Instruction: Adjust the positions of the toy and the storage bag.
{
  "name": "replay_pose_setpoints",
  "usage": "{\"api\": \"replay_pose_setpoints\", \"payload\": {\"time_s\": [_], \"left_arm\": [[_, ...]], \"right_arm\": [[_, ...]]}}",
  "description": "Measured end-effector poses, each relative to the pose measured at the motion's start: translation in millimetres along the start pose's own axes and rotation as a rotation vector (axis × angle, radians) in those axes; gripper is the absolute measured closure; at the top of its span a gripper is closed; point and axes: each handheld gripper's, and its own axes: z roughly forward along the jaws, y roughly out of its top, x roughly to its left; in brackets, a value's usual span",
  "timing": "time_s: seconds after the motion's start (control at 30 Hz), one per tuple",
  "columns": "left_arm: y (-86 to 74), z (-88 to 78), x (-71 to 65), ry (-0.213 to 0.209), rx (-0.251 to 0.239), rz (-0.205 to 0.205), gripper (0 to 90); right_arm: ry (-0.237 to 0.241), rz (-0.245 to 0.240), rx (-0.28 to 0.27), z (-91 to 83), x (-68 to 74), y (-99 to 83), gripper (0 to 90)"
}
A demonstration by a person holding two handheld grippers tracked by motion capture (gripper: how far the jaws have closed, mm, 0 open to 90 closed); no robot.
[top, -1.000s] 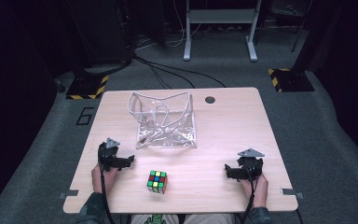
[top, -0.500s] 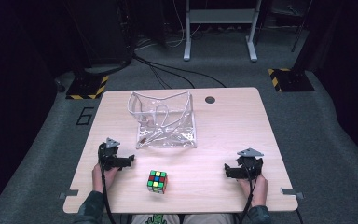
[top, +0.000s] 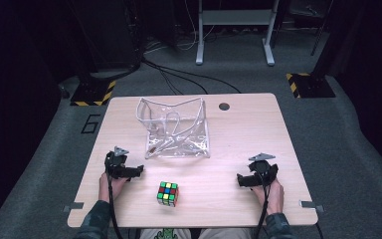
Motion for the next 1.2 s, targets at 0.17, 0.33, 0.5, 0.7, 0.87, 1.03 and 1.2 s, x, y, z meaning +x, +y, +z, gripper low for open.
{"api": "replay_pose_setpoints", "payload": {"time_s": [0.17, 0.33, 0.5, 0.7, 0.87, 1.03, 1.2], "left_arm": [[1.4, -2.5, 1.4, -0.019, 0.019, -0.013, 0.4], [7.5, -5.5, 6.8, -0.091, 0.023, -0.067, 0.5], [18.7, -11.6, 7.3, -0.105, -0.01, -0.101, 0.7], [30.8, -15.8, 8.8, -0.117, -0.019, -0.094, 1.4], [39.0, -16.1, 11.0, -0.132, -0.018, -0.098, 1.1], [44.4, -18.3, 12.1, -0.137, -0.03, -0.106, 1.9], [53.5, -21.1, 14.4, -0.147, -0.042, -0.111, 2.2]], "right_arm": [[0.042, 0.016, -0.014, -7.4, 0.6, 12.5, 0.7], [0.07, 0.021, -0.027, -13.8, 2.1, 24.4, 1.4], [0.09, -0.011, -0.032, -20.6, 8.0, 41.9, 1.6], [0.123, -0.028, -0.043, -26.6, 15.0, 62.3, 1.8], [0.144, -0.051, -0.043, -29.1, 22.9, 78.2, 2.5], [0.176, -0.067, -0.043, -30.1, 27.7, 89.1, 3.1], [0.174, -0.075, -0.054, -33.4, 33.0, 97.9, 3.3]]}}
